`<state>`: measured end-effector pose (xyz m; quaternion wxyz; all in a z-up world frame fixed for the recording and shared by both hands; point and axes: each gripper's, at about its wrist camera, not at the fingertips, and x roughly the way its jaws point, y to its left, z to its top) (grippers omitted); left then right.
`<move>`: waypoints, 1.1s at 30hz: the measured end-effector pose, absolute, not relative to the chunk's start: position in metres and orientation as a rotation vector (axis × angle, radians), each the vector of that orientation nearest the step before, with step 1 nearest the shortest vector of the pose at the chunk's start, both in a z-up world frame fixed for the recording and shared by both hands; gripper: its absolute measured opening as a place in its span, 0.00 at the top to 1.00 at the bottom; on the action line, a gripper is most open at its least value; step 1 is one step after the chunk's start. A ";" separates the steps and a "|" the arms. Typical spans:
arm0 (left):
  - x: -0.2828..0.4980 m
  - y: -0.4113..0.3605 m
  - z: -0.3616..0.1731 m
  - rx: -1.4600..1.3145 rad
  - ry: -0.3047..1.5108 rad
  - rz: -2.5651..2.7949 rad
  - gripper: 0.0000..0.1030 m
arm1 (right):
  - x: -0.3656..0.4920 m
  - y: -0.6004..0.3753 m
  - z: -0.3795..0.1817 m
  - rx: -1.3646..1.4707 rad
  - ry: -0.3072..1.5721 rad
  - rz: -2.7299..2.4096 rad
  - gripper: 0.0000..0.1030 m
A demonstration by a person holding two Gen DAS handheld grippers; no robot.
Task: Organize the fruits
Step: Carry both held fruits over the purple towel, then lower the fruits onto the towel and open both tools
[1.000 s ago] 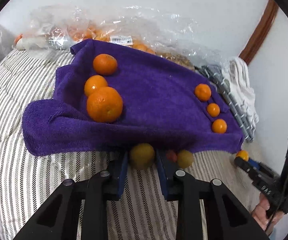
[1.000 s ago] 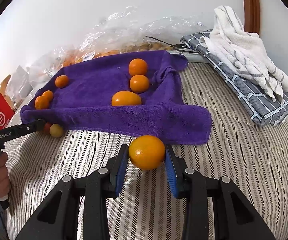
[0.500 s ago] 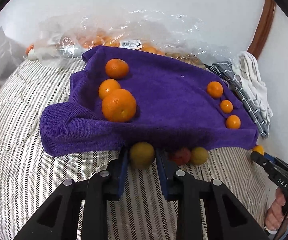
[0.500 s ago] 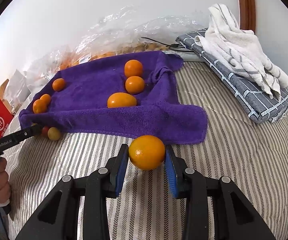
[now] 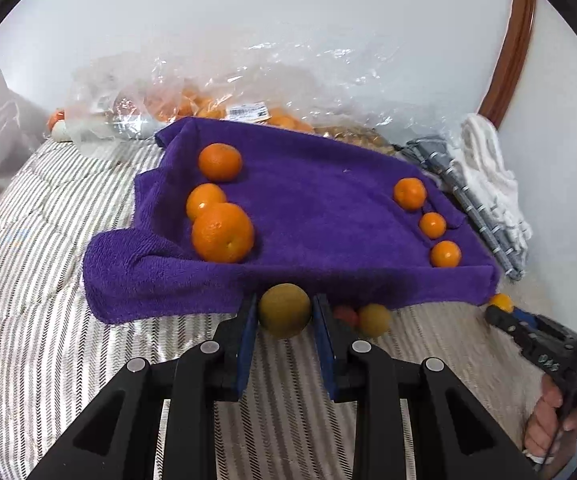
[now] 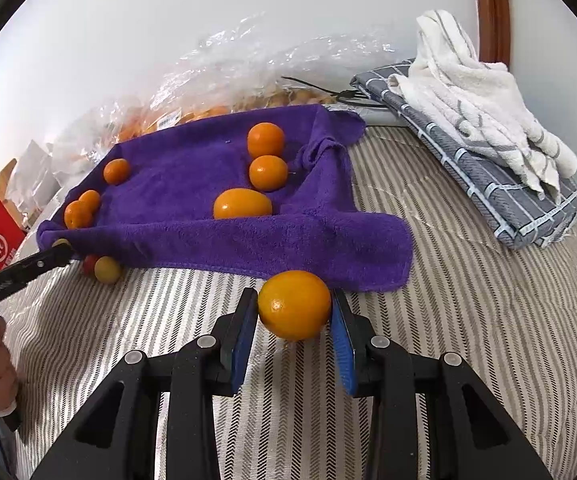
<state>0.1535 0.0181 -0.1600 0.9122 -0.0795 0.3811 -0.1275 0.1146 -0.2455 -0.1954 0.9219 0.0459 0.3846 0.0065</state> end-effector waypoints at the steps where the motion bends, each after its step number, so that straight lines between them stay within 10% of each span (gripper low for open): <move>1: 0.152 0.019 -0.158 -0.171 0.776 -0.268 0.74 | 0.114 -0.244 -0.195 0.089 0.790 0.008 0.65; 33: 0.213 0.080 -0.085 -0.231 0.670 -0.064 0.74 | 0.225 -0.186 -0.125 -0.016 0.704 0.120 0.65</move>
